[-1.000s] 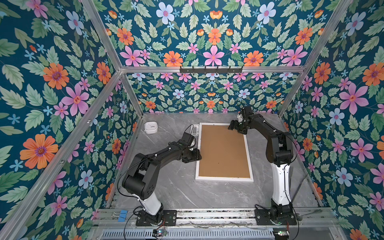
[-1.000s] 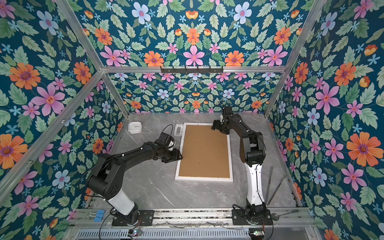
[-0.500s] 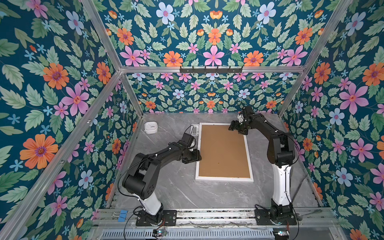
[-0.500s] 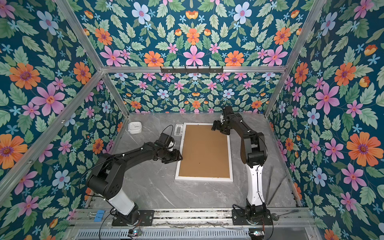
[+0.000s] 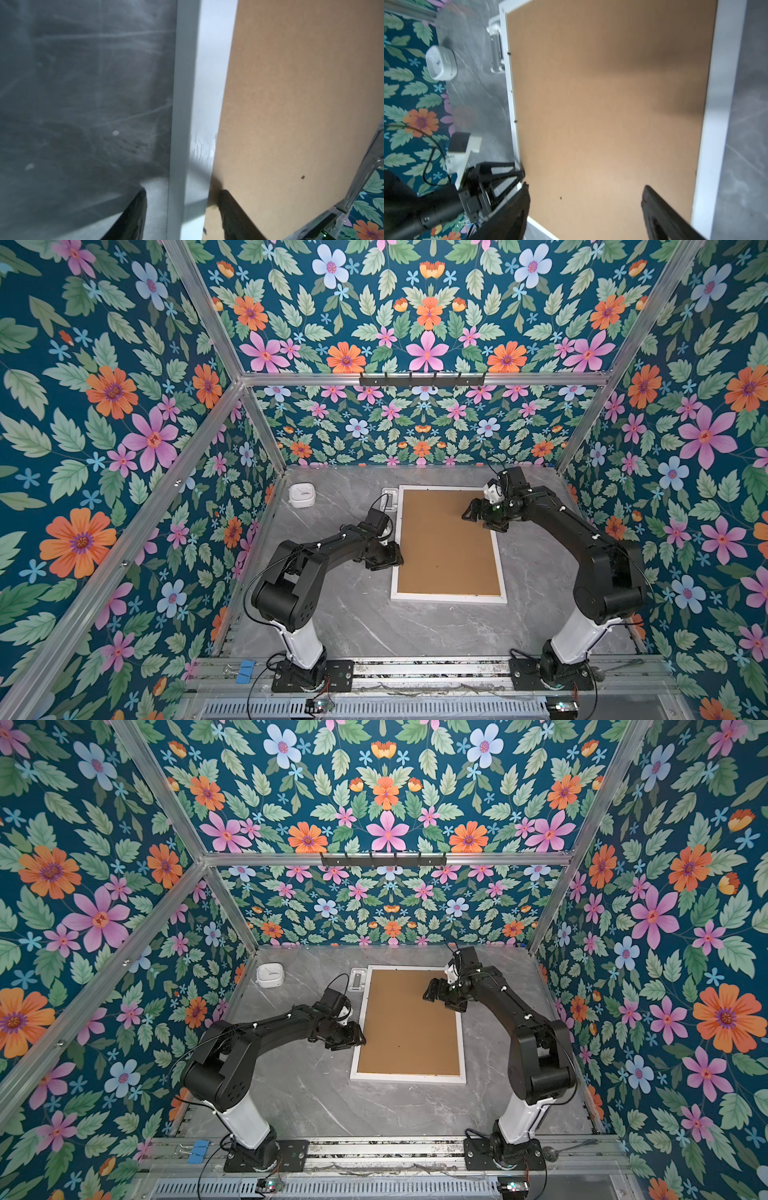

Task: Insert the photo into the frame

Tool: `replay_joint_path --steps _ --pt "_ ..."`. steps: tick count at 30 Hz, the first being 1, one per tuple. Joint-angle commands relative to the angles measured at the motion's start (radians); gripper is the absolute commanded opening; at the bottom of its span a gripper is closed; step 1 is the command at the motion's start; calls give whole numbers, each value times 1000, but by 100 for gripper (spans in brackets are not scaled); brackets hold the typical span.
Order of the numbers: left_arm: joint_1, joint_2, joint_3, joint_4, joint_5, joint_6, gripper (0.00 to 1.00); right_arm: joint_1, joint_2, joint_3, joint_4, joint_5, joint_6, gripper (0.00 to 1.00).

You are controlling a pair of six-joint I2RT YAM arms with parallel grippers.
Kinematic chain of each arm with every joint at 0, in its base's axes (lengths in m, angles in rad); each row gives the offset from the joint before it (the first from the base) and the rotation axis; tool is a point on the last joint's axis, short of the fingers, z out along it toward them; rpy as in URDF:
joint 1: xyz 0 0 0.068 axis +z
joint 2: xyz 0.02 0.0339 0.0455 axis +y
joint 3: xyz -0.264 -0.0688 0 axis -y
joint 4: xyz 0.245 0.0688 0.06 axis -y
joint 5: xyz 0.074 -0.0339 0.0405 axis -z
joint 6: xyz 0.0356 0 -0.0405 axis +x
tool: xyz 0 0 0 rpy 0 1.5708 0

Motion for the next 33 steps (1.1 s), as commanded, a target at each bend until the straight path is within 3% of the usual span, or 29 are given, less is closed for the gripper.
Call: replay_joint_path --steps 1,7,12,16,25,33 --pt "0 19 3 -42 -43 -1 55 20 -90 -80 4 11 29 84" --pt "-1 13 7 -49 -49 -1 55 113 -225 -179 -67 18 64 84" --pt "-1 -15 11 -56 -49 -5 60 294 -304 -245 -136 107 139 85" --pt "-1 -35 17 -66 -45 -4 64 407 -328 -304 -123 115 237 85" --pt "-1 -55 17 -70 -45 -4 67 568 -226 -317 -74 111 358 86" --pt "-1 -63 2 -54 -43 -10 70 589 -138 -325 -22 93 381 86"
